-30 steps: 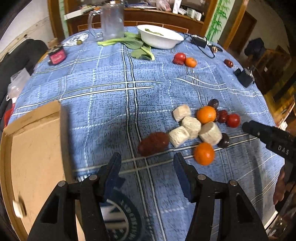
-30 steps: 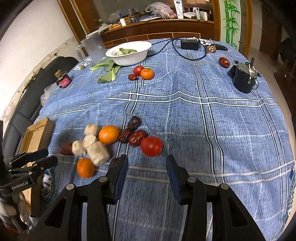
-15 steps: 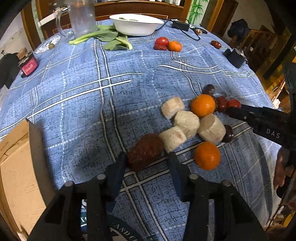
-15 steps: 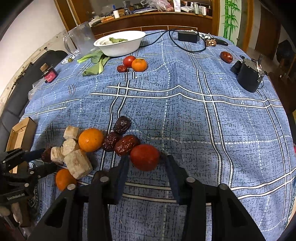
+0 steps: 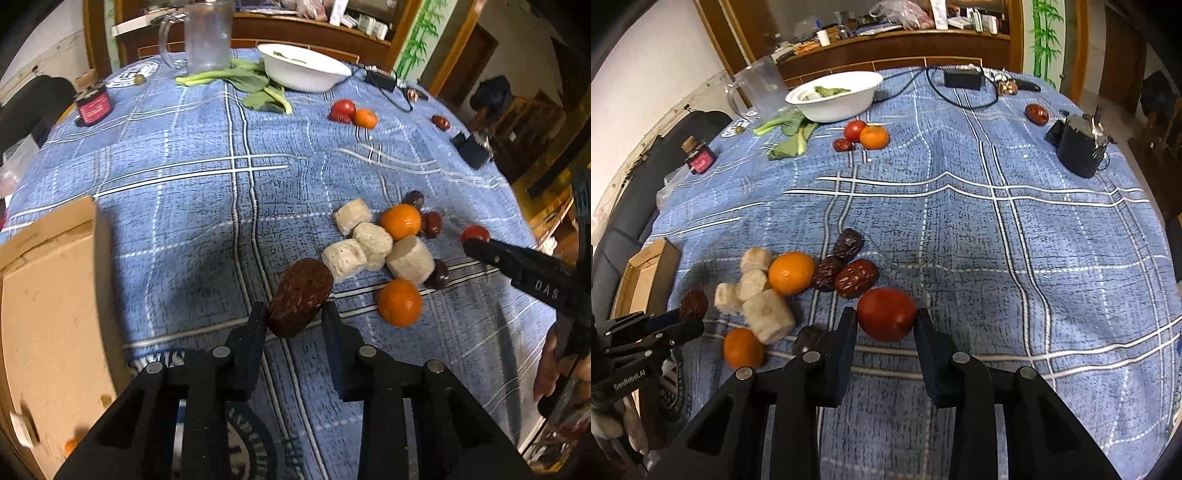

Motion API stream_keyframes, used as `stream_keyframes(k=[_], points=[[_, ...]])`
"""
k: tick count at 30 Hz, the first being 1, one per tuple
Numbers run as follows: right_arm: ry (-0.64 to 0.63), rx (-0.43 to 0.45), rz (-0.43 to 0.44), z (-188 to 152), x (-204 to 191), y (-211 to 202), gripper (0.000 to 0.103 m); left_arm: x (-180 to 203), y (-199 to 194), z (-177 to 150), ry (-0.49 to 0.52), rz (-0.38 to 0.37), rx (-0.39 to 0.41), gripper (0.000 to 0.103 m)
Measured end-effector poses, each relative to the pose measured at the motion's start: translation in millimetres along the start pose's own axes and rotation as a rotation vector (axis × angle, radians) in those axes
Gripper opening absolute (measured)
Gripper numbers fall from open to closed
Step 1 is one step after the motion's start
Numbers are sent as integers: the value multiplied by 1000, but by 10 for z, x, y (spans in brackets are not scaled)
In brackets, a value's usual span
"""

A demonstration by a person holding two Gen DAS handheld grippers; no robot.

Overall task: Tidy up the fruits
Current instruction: 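Carry the jujube and tomato into the tray and release both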

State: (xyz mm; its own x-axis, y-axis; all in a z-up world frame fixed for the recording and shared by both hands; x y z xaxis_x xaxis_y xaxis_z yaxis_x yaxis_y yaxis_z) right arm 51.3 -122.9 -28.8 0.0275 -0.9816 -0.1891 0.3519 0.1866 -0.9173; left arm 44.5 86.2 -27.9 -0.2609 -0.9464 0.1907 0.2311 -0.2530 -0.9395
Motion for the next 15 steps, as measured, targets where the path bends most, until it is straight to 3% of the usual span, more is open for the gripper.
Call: stream_keyframes(k=[8,15], points=[[-100,29,105,-20,-630,-241,34,-265,-551,-171,-105,-14,87,29],[-271,27,240,-6,-1810,-315,34,-1184,-927,-362,-240,93,112,29]])
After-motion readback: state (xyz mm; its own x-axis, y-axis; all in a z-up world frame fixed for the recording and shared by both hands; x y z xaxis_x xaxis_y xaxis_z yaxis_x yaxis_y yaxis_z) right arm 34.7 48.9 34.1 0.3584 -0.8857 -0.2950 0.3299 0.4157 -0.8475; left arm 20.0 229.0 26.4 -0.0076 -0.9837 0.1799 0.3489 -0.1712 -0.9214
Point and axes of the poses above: each gripper's, at about its wrist camera, not at the fingertips, and y roughly the way its jaws point, x to its right, z to its top, the point moved 8 cm from there along y, roughly the way its jaws point, and after that the axes turned 10 degrees about -x, right-handed, at the moved point
